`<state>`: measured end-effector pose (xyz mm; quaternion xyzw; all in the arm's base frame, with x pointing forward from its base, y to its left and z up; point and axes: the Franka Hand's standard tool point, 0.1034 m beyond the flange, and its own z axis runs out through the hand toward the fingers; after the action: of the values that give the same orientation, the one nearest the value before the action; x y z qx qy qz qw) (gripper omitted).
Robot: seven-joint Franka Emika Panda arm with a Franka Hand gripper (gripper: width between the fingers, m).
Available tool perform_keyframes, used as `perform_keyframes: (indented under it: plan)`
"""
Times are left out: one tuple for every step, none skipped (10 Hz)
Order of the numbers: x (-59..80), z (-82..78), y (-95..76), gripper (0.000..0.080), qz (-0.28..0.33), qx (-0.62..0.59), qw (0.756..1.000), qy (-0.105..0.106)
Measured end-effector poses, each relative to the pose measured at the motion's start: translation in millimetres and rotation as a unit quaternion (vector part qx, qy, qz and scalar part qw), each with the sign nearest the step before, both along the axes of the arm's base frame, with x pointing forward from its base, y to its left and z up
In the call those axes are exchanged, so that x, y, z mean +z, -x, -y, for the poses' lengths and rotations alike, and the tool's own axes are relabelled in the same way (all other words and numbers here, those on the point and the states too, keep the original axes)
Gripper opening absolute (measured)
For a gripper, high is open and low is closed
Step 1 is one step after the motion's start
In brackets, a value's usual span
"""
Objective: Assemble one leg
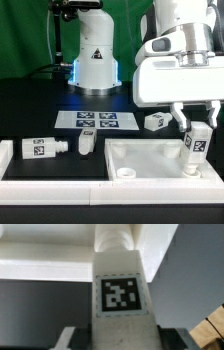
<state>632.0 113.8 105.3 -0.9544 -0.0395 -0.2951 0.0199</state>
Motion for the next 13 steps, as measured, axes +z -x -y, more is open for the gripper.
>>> perform_keyframes:
  plan:
    - [0.0, 0.2, -0.9, 0.0288, 0.005, 0.000, 1.000, 0.000]
    - [-0.1, 0.0, -1.7, 0.0288, 0.005, 0.000, 1.000, 0.000]
    - [-0.2, -0.2, -3.0, 0.0288, 0.007, 0.000, 1.000, 0.000]
    - [-3.4, -0.4, -2.8, 0.0288, 0.005, 0.000, 1.000, 0.001]
    - [-6.4, -0.6, -2.4, 0.0288, 0.003, 0.000, 1.000, 0.001]
    - [-10.4, -0.4, -1.2, 0.0288, 0.000, 0.000, 1.000, 0.002]
    - [-14.8, -0.1, 0.2, 0.0288, -0.002, 0.000, 1.000, 0.003]
    - [-15.2, 0.1, -0.7, 0.0288, 0.006, 0.000, 1.000, 0.004]
    - [-15.9, 0.6, -2.8, 0.0288, 0.023, -0.001, 1.000, 0.006]
    - [-15.8, 0.4, -3.7, 0.0288, 0.031, -0.001, 1.000, 0.006]
    - [-15.6, 0.7, -3.7, 0.0288, 0.027, -0.003, 1.000, 0.005]
    - [-15.3, 0.7, -3.9, 0.0288, 0.026, -0.003, 1.000, 0.005]
    - [-15.3, 0.7, -4.0, 0.0288, 0.025, -0.003, 1.000, 0.005]
